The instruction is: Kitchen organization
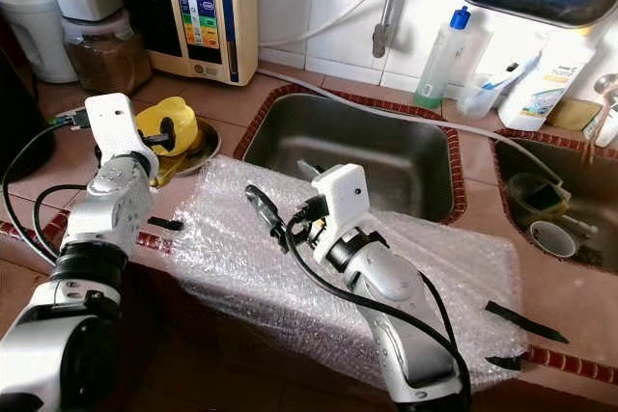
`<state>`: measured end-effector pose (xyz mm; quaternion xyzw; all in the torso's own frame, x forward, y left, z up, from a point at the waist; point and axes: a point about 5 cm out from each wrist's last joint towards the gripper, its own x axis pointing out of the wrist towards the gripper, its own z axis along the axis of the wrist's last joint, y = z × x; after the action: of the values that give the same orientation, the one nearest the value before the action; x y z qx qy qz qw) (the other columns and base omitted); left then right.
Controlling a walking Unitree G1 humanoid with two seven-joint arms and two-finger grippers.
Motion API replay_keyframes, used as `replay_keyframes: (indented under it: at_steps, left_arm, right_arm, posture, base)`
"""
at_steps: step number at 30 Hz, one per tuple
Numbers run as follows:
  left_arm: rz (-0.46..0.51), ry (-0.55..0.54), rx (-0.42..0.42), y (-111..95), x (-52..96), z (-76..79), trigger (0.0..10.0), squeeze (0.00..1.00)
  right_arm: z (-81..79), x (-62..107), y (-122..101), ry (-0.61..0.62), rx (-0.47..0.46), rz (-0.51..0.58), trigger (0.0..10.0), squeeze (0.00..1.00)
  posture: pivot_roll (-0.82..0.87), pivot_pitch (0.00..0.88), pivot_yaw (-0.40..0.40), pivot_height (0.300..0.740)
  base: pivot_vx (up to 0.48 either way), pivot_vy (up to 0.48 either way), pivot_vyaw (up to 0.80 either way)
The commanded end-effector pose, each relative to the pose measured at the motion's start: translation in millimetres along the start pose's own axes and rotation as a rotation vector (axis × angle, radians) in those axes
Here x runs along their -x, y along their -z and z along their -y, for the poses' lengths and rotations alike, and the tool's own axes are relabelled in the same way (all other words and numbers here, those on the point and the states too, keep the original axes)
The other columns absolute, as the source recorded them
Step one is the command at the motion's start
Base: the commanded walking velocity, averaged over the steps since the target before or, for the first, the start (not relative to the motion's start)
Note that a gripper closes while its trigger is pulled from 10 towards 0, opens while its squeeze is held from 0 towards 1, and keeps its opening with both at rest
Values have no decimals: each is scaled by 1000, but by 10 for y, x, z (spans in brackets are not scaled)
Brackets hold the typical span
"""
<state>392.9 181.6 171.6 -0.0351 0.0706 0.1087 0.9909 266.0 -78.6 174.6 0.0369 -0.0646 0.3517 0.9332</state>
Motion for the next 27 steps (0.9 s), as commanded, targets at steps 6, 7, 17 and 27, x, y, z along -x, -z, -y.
replay_keyframes:
  at_steps: [6,7,17,27]
  left_arm:
    - [-47,7,52,-85,-69,55,10000,0]
    - [-47,2,39,-90,-74,49,10000,0]
    - [-76,-31,49,-64,-103,-28,10000,0]
    - [-126,-28,52,-1,-110,-29,8157,0]
  right_arm:
    - [-36,32,-39,-8,0,-10,10000,1000]
    - [-38,32,-41,-8,0,-11,10000,1000]
    - [-52,42,-18,-11,-1,-26,10000,1000]
    - [-26,30,-26,7,-2,-19,10000,1000]
  posture:
    - [-4,0,-11,740]
    - [-5,0,-10,740]
    - [-4,0,-9,740]
    - [-1,0,-11,740]
  base:
    - [0,0,0]
    - [0,0,0]
    - [0,0,0]
    - [0,0,0]
